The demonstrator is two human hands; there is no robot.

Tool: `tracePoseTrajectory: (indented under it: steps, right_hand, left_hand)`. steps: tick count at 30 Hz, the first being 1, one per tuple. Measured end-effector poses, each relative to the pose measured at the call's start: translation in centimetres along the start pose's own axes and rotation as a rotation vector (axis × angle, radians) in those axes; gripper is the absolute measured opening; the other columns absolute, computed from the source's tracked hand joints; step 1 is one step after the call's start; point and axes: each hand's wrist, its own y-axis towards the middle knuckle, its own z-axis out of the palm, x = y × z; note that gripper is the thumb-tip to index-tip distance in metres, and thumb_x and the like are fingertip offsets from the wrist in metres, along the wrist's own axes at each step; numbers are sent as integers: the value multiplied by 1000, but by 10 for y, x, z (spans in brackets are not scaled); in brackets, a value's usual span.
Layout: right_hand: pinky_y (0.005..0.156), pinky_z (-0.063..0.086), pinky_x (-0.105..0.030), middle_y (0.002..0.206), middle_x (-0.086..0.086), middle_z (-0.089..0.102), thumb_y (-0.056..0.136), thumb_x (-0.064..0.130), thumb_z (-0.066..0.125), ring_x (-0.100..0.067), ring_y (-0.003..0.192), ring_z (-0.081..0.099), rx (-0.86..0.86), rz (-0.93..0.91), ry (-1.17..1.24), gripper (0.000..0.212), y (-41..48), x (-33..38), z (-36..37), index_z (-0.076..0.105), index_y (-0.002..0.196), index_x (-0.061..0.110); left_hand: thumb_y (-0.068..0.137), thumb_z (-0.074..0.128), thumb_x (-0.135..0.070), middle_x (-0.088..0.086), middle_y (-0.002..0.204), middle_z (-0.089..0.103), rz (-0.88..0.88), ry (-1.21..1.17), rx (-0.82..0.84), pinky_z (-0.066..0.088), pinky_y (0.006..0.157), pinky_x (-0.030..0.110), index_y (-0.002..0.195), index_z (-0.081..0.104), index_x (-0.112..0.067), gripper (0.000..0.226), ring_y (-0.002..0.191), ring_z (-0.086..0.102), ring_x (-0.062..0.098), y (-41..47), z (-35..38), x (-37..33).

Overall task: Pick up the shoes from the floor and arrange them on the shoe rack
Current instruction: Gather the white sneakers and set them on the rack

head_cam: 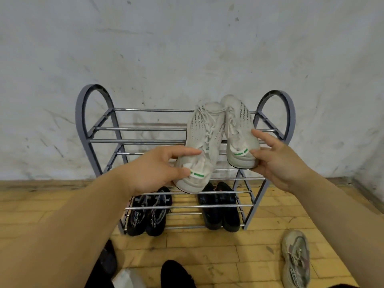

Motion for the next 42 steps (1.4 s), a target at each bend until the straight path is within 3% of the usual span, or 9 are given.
tracePoseTrajectory:
  steps: [8, 13, 17, 21, 26, 32, 36, 40, 42]
  right_hand:
    - [78, 63, -38, 126, -13, 70, 100, -7, 53, -29, 105, 75, 41, -77, 40, 54, -31, 6, -5, 60, 139, 30]
    - [73, 62, -34, 120, -12, 74, 101, -6, 51, -25, 99, 74, 261, -36, -33, 52, -54, 6, 2, 62, 137, 30]
    - [71, 61, -31, 118, -5, 76, 99, -6, 55, -20, 94, 75, 435, 74, -208, 51, -68, -2, 10, 67, 130, 32]
    - [82, 59, -38, 114, 1, 78, 99, -5, 55, -17, 92, 74, 552, 223, -378, 47, -73, -12, 10, 68, 128, 30]
    - [98, 54, -54, 126, -11, 72, 101, -6, 54, -37, 110, 70, 556, 426, -514, 46, -68, -41, 13, 71, 126, 28]
    - [76, 59, -42, 127, -12, 64, 102, -4, 51, -30, 91, 70, 442, 433, -508, 51, -59, -105, 46, 60, 134, 35]
    - [82, 58, -51, 129, -10, 59, 102, -3, 52, -38, 104, 67, 443, 379, -582, 55, -55, -152, 74, 53, 138, 39]
    - [92, 57, -57, 136, -2, 54, 104, 1, 50, -31, 108, 67, 437, 393, -628, 56, -36, -171, 97, 47, 138, 45]
    - [90, 55, -63, 137, -1, 54, 102, 2, 51, -40, 107, 67, 409, 395, -634, 57, -20, -180, 104, 48, 132, 51]
  left_hand:
    - [97, 65, -2, -12, 126, 68, -191, 105, 270, 58, 78, 25, 127, 70, -33, 44, 100, 71, 6, -55, -31, 6]
    - [98, 62, -1, 4, 139, 62, -440, 126, 464, 51, 99, 63, 128, 69, -33, 45, 121, 63, 38, -72, -34, 41]
    - [102, 55, 1, 4, 140, 58, -645, 116, 389, 61, 89, 46, 132, 62, -25, 41, 111, 69, 26, -82, -27, 71]
    - [104, 54, -4, 3, 146, 47, -767, 141, 304, 57, 95, 48, 135, 60, -27, 39, 116, 65, 25, -100, -46, 92]
    - [103, 53, -1, 11, 144, 54, -837, 87, 147, 55, 97, 55, 142, 56, -22, 44, 106, 72, 28, -114, -65, 106]
    - [104, 51, 0, 2, 146, 53, -767, 3, 147, 58, 88, 41, 136, 55, -32, 46, 114, 67, 25, -105, -97, 112]
    - [103, 54, -2, -6, 144, 51, -663, -39, 98, 56, 98, 44, 142, 53, -38, 53, 119, 64, 20, -103, -100, 149]
    - [103, 52, 0, -12, 130, 59, -556, -196, -39, 59, 74, 25, 150, 45, -32, 58, 106, 66, 12, -96, -78, 202]
    - [102, 56, -3, -3, 127, 66, -509, -241, -120, 61, 77, 33, 147, 49, -39, 58, 97, 66, 15, -83, -67, 226]
